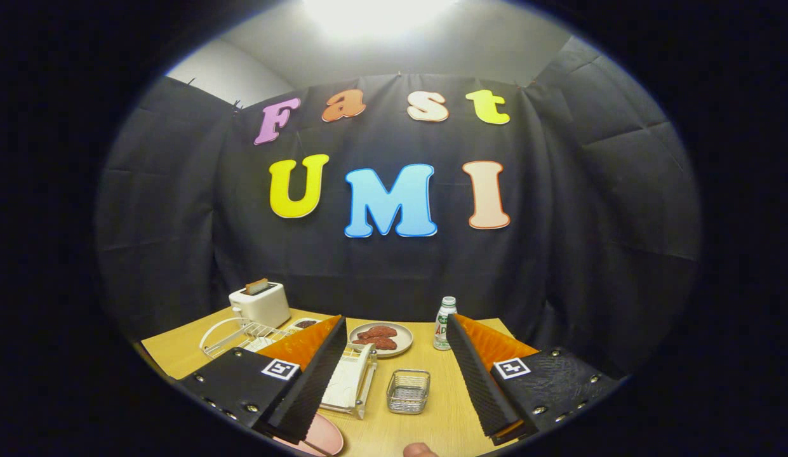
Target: Take the plate from the dish rack, then take the spoon from the basket and place it into the plate.
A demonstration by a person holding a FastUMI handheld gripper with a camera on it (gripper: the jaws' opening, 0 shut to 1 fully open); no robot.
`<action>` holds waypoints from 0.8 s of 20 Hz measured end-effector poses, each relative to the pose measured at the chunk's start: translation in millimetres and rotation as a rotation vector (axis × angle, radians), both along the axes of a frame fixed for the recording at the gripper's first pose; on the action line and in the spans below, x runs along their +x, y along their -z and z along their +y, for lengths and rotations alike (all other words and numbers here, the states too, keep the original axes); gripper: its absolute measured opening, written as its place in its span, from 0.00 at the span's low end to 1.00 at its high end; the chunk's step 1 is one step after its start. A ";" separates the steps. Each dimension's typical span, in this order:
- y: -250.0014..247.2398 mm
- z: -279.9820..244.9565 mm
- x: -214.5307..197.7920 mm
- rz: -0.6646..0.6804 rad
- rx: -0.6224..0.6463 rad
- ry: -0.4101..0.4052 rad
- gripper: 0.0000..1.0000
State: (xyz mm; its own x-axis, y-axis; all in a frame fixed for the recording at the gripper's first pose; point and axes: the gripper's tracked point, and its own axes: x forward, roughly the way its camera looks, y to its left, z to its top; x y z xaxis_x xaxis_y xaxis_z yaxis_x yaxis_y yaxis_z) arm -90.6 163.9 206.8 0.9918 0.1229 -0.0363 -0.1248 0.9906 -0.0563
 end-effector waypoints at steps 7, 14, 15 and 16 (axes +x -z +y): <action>22.4 -67.9 29.6 -0.004 0.049 0.061 0.96; 119.0 -143.6 76.4 0.052 -0.002 0.092 0.97; 127.8 -146.8 80.8 0.053 0.016 0.084 0.96; 138.6 -149.9 82.7 0.063 0.031 0.085 0.96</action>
